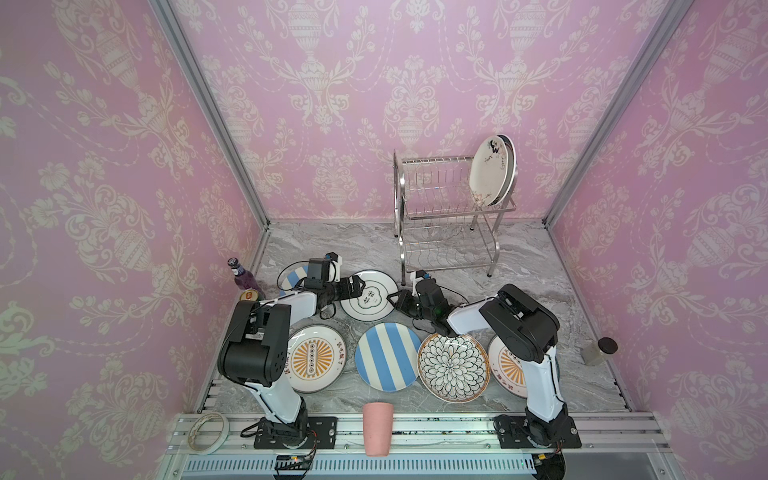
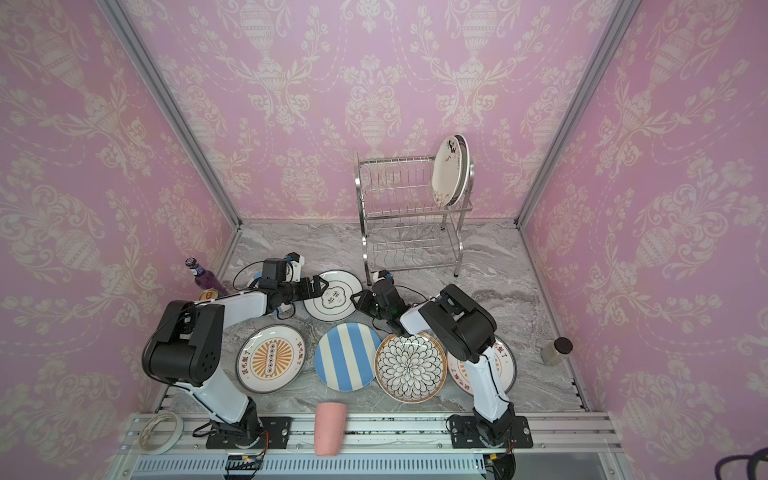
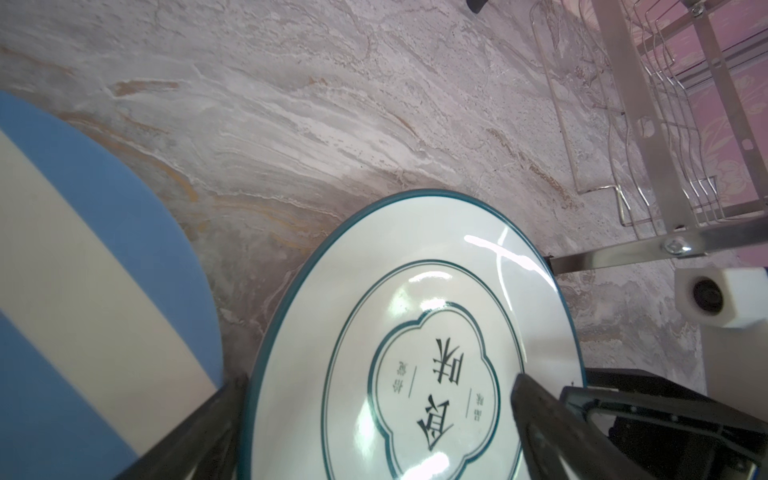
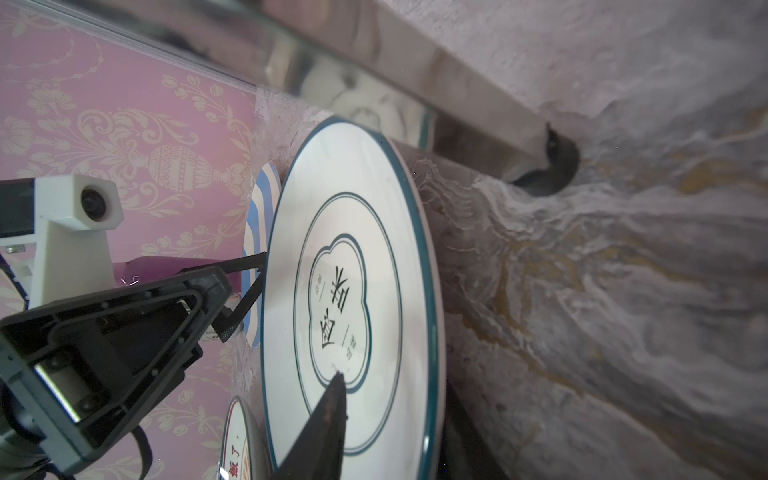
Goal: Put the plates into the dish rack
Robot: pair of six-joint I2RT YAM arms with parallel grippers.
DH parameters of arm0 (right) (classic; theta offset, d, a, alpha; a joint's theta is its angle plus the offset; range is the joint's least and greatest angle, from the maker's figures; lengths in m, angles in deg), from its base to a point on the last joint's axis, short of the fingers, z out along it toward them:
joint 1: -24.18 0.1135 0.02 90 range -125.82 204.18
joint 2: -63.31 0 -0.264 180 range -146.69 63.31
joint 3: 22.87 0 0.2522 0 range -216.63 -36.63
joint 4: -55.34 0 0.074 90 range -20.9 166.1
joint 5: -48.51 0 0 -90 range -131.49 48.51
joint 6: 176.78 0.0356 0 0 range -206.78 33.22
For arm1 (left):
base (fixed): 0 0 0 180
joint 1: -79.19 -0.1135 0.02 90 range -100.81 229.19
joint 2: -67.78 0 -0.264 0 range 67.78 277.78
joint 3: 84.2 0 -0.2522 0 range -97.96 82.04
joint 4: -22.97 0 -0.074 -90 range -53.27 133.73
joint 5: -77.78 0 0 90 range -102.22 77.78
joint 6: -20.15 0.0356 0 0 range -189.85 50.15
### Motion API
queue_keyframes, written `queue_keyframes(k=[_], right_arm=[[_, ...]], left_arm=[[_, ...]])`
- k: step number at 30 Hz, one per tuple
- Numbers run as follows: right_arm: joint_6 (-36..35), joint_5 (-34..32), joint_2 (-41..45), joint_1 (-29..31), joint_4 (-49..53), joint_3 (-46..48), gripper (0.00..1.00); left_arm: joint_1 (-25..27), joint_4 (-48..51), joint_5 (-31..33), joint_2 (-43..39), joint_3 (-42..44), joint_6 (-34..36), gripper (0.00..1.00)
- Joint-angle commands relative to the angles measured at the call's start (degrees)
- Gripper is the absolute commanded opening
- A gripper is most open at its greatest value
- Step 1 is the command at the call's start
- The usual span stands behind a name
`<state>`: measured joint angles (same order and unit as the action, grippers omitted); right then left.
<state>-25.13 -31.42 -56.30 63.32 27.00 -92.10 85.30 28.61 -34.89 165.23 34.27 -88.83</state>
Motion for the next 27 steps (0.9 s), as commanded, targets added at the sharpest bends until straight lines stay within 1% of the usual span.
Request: queue_keyframes(k=[1,7,12,18,21,27], right_arm=[[2.5,-1.3,-1.5,1.0,-4.4,0.8,0.28],[2.1,-1.9,-0.9,1.4,-3.6,0.7,0.23],[1.5,-2.8,0.7,1.4,-2.8,1.4,0.14],[-1.6,-3.8,3.7,1.6,2.5,0.7,0.08],[-3.0,-5.1,5.5,1.9,4.6,0.8,0.04],[-6.8,-7.3,8.3,2.8,9.5,-0.9,0.00]], left_arm=[[-0.1,-1.0,-2.9,-1.2,0.8,-0.1,0.99],[0.0,-1.3,-3.3,-1.8,1.1,-0.5,0.99],[0.0,-1.6,-3.4,-2.5,1.2,-1.0,0.99],[0.0,-1.6,-3.7,-4.1,-0.5,-1.2,0.99],[0.0,-1.0,-2.6,-5.7,-1.2,-0.8,0.99],[0.0,1.0,2.6,-9.9,-2.9,0.5,0.99]])
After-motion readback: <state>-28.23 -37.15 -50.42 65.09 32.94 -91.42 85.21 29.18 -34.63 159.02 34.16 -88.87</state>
